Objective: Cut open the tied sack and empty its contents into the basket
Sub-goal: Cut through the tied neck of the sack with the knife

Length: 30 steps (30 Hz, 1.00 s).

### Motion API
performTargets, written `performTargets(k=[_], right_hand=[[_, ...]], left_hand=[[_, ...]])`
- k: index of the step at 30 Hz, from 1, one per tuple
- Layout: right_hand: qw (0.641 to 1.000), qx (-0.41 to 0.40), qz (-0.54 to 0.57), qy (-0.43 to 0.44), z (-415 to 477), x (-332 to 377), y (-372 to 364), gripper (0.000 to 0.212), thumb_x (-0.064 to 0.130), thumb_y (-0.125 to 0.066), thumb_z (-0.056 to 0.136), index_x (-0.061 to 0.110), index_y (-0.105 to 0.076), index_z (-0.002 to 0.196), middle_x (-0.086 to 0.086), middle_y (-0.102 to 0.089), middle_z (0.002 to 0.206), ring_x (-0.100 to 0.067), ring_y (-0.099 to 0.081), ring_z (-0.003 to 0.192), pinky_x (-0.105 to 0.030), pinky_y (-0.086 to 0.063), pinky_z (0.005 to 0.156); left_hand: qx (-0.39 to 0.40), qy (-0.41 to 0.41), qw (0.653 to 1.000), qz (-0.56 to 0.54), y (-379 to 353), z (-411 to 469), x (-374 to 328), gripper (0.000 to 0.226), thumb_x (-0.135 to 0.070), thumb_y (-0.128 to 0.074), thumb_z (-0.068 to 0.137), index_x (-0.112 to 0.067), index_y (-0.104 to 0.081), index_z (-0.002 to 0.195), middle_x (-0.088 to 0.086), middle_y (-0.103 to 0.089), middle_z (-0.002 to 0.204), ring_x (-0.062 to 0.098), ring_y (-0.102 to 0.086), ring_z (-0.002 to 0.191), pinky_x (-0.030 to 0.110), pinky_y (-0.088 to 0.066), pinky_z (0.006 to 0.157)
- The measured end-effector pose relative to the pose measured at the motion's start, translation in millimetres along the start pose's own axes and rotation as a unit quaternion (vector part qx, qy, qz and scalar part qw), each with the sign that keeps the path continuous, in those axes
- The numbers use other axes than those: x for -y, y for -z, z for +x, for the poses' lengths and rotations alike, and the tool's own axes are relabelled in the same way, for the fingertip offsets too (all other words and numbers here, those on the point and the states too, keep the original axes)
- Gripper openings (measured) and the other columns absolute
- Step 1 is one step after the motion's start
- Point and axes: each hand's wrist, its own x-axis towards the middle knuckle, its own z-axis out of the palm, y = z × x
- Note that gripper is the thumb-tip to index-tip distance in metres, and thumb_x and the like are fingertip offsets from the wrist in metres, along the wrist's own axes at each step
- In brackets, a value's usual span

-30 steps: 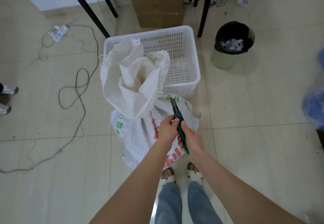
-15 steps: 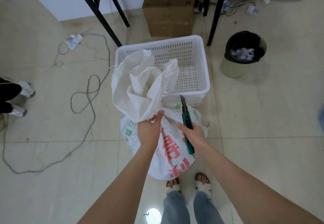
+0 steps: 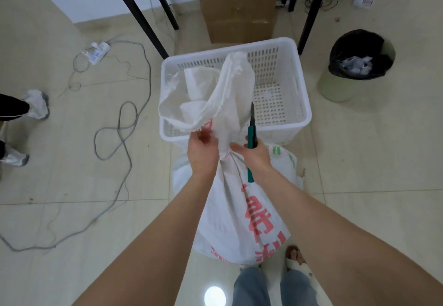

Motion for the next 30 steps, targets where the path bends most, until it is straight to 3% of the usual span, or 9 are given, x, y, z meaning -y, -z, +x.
performTargets(k=[3, 6, 9, 11, 17, 20, 22, 26, 30], right_hand=[[1.0, -0.004, 0.017, 0.003, 20, -2, -17, 0.057, 0.028, -0.077, 0.078, 0.011, -0.051, 0.125, 0.002, -0.057, 0.107, -0.017, -0.055, 0.095, -0.027, -0.044, 0.081], [1.0, -0.011, -0.006, -0.01, 44, -4, -28, 0.046, 0.033, -0.077, 0.075, 0.014, -0.056, 0.111, 0.001, -0.06, 0.1, -0.02, -0.059, 0.092, -0.03, -0.048, 0.079], [0.998, -0.024, -0.054, 0.002, 64, -6, -28, 0.021, 0.027, -0.073, 0.074, 0.017, -0.055, 0.079, -0.002, -0.063, 0.083, -0.02, -0.06, 0.075, -0.033, -0.05, 0.069], [0.998, -0.034, -0.054, 0.003, 76, -7, -21, 0.016, 0.015, -0.067, 0.076, 0.017, -0.053, 0.07, -0.004, -0.061, 0.074, -0.018, -0.054, 0.062, -0.031, -0.047, 0.06], [0.992, -0.033, 0.079, -0.097, 79, 4, 4, 0.012, 0.007, -0.059, 0.083, 0.011, -0.05, 0.076, -0.005, -0.05, 0.064, -0.014, -0.04, 0.047, -0.024, -0.034, 0.04], [0.988, -0.02, 0.128, -0.081, 65, 8, 20, 0.024, 0.027, -0.068, 0.085, 0.009, -0.058, 0.097, -0.006, -0.061, 0.08, -0.012, -0.045, 0.053, -0.024, -0.04, 0.048], [0.997, -0.013, 0.067, -0.037, 56, 4, 32, 0.032, 0.039, -0.072, 0.081, 0.014, -0.059, 0.095, -0.002, -0.063, 0.083, -0.011, -0.047, 0.056, -0.026, -0.042, 0.056], [0.998, 0.038, -0.052, -0.004, 50, -10, 45, 0.044, 0.035, -0.082, 0.071, 0.012, -0.058, 0.1, 0.001, -0.061, 0.079, -0.008, -0.051, 0.057, -0.021, -0.04, 0.05], [0.998, 0.025, -0.057, -0.021, 57, -20, 47, 0.046, 0.037, -0.083, 0.069, 0.011, -0.06, 0.1, 0.002, -0.063, 0.078, -0.007, -0.05, 0.054, -0.019, -0.038, 0.046]], left_hand=[[-0.019, 0.071, 0.997, 0.022, -6, 12, 36, 0.019, -0.007, -0.054, 0.084, -0.006, -0.05, 0.103, 0.009, -0.06, 0.101, 0.027, -0.059, 0.091, 0.039, -0.05, 0.085], [-0.013, 0.113, 0.993, 0.023, -16, 22, 62, 0.051, -0.015, -0.069, 0.075, -0.004, -0.045, 0.119, 0.011, -0.055, 0.115, 0.03, -0.059, 0.101, 0.042, -0.051, 0.083], [0.047, 0.068, 0.994, 0.075, -28, 21, 77, 0.068, -0.024, -0.078, 0.072, -0.012, -0.039, 0.127, 0.001, -0.055, 0.112, 0.024, -0.057, 0.103, 0.029, -0.042, 0.075], [0.058, 0.036, 0.992, 0.102, -36, 23, 83, 0.073, -0.031, -0.077, 0.073, -0.018, -0.036, 0.131, 0.003, -0.059, 0.12, 0.027, -0.057, 0.109, 0.031, -0.044, 0.08], [0.08, 0.025, 0.995, 0.057, -48, 18, 66, 0.067, -0.035, -0.078, 0.072, -0.022, -0.044, 0.128, -0.002, -0.062, 0.119, 0.02, -0.057, 0.107, 0.037, -0.049, 0.089], [0.097, 0.064, 0.993, 0.035, -53, 12, 58, 0.05, -0.048, -0.071, 0.072, -0.023, -0.057, 0.113, -0.007, -0.066, 0.11, 0.015, -0.06, 0.104, 0.034, -0.051, 0.086], [0.105, 0.09, 0.99, 0.024, -57, 6, 52, 0.047, -0.055, -0.062, 0.076, -0.02, -0.062, 0.107, -0.004, -0.068, 0.104, 0.018, -0.062, 0.1, 0.035, -0.052, 0.085], [0.13, 0.088, 0.987, 0.036, -67, 0, 50, 0.069, -0.071, -0.047, 0.071, -0.018, -0.064, 0.111, 0.001, -0.069, 0.108, 0.021, -0.064, 0.101, 0.043, -0.052, 0.091], [0.159, 0.077, 0.983, 0.044, -72, 3, 52, 0.053, -0.064, -0.047, 0.081, -0.02, -0.066, 0.102, 0.002, -0.07, 0.105, 0.023, -0.064, 0.1, 0.044, -0.052, 0.091]])
